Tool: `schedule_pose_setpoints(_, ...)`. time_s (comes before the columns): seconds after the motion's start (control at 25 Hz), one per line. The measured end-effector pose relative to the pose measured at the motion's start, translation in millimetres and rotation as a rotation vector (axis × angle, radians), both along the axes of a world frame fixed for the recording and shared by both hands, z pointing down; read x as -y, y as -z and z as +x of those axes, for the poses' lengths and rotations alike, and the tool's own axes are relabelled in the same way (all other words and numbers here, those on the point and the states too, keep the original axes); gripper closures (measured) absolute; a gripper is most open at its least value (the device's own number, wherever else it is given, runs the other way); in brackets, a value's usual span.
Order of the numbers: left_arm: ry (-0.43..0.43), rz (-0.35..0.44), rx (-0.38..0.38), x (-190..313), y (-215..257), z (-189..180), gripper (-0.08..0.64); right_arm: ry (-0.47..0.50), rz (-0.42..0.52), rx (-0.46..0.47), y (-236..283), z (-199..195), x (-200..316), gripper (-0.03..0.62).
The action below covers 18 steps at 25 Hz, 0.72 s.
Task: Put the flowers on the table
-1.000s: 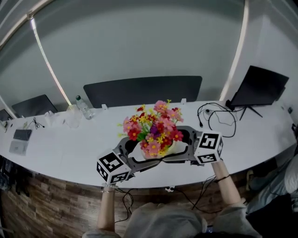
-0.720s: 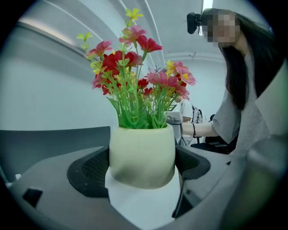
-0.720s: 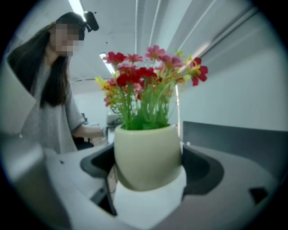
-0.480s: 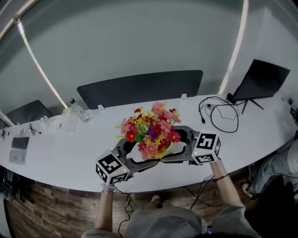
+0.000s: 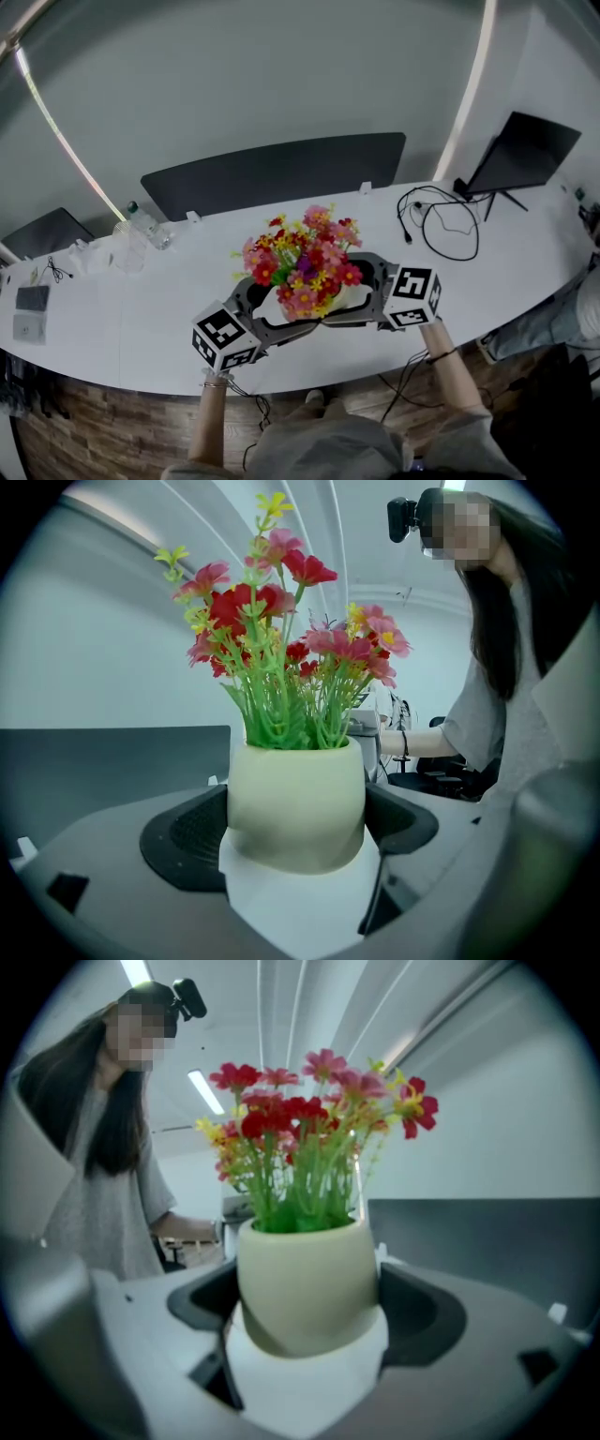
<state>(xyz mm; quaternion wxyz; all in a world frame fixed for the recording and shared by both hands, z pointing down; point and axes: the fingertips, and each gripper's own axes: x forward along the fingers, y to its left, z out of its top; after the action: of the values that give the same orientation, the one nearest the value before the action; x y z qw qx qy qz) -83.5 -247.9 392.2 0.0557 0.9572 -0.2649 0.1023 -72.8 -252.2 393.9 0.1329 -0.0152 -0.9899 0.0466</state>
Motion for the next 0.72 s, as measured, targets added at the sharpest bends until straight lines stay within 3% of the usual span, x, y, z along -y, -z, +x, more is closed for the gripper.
schedule_pose_setpoints(0.32, 0.003, -0.002, -0.033, 22, -8, -7, 0.11, -0.005, -0.018, 0.006, -8, -7, 22, 0.137)
schedule_pose_setpoints(0.72, 0.015, -0.036, 0.018, 45, -40, -3, 0.11, 0.017, -0.042, -0.026, -42, -3, 46, 0.138)
